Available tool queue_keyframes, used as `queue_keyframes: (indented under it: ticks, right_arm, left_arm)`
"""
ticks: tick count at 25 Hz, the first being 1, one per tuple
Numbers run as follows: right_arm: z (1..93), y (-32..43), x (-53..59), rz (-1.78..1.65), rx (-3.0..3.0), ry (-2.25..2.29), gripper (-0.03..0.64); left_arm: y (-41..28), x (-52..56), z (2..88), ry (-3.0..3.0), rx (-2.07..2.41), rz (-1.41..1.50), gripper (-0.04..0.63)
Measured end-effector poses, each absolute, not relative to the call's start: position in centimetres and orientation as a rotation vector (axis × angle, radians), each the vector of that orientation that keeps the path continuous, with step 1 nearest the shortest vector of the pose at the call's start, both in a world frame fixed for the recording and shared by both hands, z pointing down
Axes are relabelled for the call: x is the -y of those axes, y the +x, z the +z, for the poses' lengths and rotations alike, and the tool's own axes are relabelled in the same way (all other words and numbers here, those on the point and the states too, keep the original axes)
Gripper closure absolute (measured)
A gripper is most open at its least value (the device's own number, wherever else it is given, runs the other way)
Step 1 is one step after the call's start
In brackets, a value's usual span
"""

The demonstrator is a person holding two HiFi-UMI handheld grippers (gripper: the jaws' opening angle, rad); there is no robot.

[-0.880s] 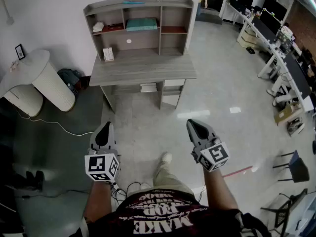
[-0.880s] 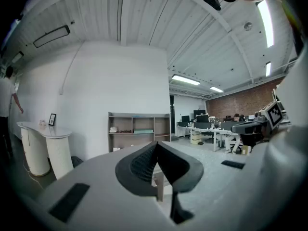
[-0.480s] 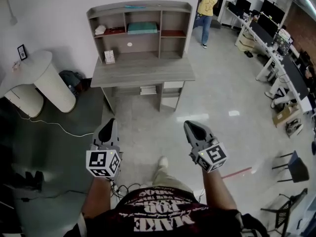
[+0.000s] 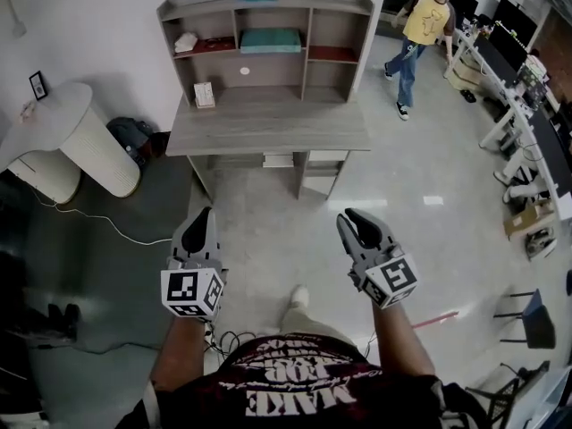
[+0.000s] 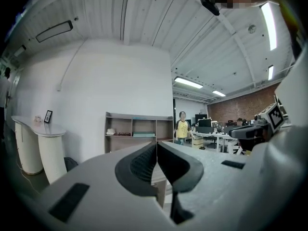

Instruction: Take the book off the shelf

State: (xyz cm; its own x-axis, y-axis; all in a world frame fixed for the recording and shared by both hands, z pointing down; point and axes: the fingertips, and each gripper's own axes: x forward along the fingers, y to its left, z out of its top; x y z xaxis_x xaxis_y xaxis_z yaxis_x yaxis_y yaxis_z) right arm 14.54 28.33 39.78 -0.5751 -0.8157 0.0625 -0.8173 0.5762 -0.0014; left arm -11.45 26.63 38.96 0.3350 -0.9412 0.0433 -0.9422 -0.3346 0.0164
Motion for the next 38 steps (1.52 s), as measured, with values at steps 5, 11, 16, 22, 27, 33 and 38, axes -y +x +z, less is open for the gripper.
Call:
queue_keyframes:
  ticks: [5,11,16,22,27,33,38]
  right_arm:
    - [40.4,15.0,-22.6,0.074,2.739,1.425,0.467]
    - [40.8,15.6,-18.0,0.112,2.741,1.367,0.425]
    - [41.6,17.4,-14.8,0.14,2.76,1.329,0.411]
    - [42.1,18.1,-11.7,0.148,2.784,1.278,0.407]
    - [42.8,17.0,-10.1,0.165,2.786,1.226,0.399]
    - [43.3,16.3,-7.3,0.187,2.788,1.232,0.387]
    - [43.2,16.0,-4.1,0.191,2.768,1.28,0.383]
  left_arm:
    - [-11.5,-21.4,40.4,2.477,1.831,0.058,0.586]
    - [-10.3,-16.6,41.8,2.446,1.788,0.151,0.443]
    - [-8.8,-13.8,41.2,2.404,1.793,0.077,0.435]
    - [-8.7,-12.5,40.7,2.37,1.879,0.071,0.425]
    - [-10.7,-12.2,42.0,2.302,1.927,0.101,0.422]
    - [-10.8,-9.7,43.1,2.331,1.943,0.197,0.397]
    - [-10.9,-5.7,42.8,2.369,1.892,0.185,0.391]
